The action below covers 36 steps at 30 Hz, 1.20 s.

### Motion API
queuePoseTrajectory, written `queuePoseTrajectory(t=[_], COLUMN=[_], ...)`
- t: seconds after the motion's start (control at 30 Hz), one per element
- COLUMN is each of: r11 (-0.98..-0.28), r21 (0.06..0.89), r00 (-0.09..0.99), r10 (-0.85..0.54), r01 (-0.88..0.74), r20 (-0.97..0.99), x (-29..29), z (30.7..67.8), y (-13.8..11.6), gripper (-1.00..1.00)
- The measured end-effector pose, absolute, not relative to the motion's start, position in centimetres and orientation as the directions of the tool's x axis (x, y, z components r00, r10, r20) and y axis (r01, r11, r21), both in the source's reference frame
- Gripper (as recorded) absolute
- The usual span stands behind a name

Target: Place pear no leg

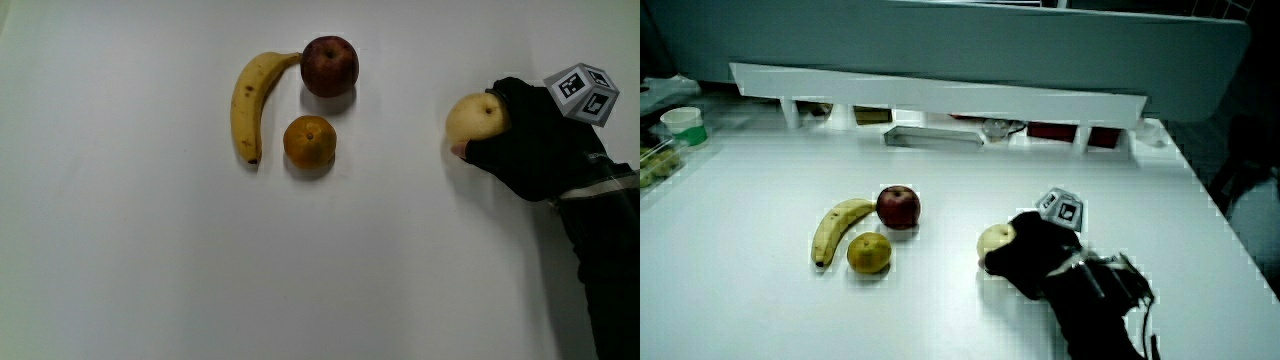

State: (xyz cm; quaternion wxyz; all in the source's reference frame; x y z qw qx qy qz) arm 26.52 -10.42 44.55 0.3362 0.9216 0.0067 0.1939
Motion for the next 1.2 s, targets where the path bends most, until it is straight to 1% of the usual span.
queuePoseTrajectory(t=[0.1,0.2,0.27,0.3,0.43,0.53,0.67,0.77,0.9,1.07,1.2], r11=[-0.770,-0.747,-0.737,-0.742,-0.716,-0.718,-0.701,-0.698,-0.708,-0.707,-0.709], r21=[0.627,0.654,0.664,0.657,0.685,0.680,0.699,0.699,0.690,0.688,0.681], r00=[0.934,0.930,0.920,0.918,0.921,0.922,0.922,0.908,0.920,0.936,0.946], r10=[0.129,0.143,0.165,0.155,0.164,0.151,0.161,0.177,0.155,0.104,0.062], r01=[-0.118,-0.123,-0.125,-0.137,-0.135,-0.147,-0.146,-0.156,-0.152,-0.168,-0.183], r20=[0.334,0.338,0.356,0.366,0.353,0.358,0.353,0.380,0.361,0.335,0.319], x=[26.0,25.9,26.0,25.6,25.4,24.9,25.1,25.0,24.8,24.1,23.4], z=[44.9,45.5,46.0,45.5,46.5,46.4,47.0,46.6,45.6,44.0,41.4], y=[-10.4,-10.2,-10.2,-10.2,-10.0,-10.0,-9.9,-9.9,-10.0,-9.8,-9.2], gripper=[0.00,0.00,-0.10,-0.14,-0.33,-0.48,-0.67,-0.81,-1.00,-1.00,-1.00])
